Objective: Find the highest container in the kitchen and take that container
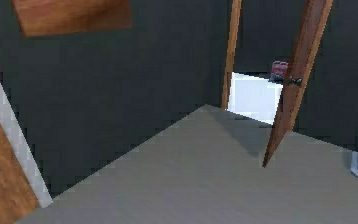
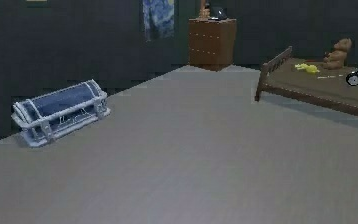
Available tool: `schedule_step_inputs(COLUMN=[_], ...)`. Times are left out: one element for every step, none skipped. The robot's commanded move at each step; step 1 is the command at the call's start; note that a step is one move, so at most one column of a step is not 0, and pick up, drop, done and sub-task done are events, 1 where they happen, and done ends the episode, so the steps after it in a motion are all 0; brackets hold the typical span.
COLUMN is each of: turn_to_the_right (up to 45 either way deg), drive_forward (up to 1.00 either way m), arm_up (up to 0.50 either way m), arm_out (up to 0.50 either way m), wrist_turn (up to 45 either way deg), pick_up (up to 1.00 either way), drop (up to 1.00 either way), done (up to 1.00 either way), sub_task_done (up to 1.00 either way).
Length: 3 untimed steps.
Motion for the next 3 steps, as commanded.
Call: schedule_step_inputs(turn_to_the_right=[-3.0, 45.0, 45.0], drive_forward=[0.00, 0.00, 0.00], arm_up=[0.00, 0.00, 0.00], arm_out=[0.00, 0.00, 0.00], wrist_turn=[0.0, 0.0, 0.0], pick_up=[0.00, 0.00, 0.00], drop=[0.00, 0.00, 0.00], done=[0.00, 0.00, 0.00], sub_task_done=[0.00, 0.00, 0.00])
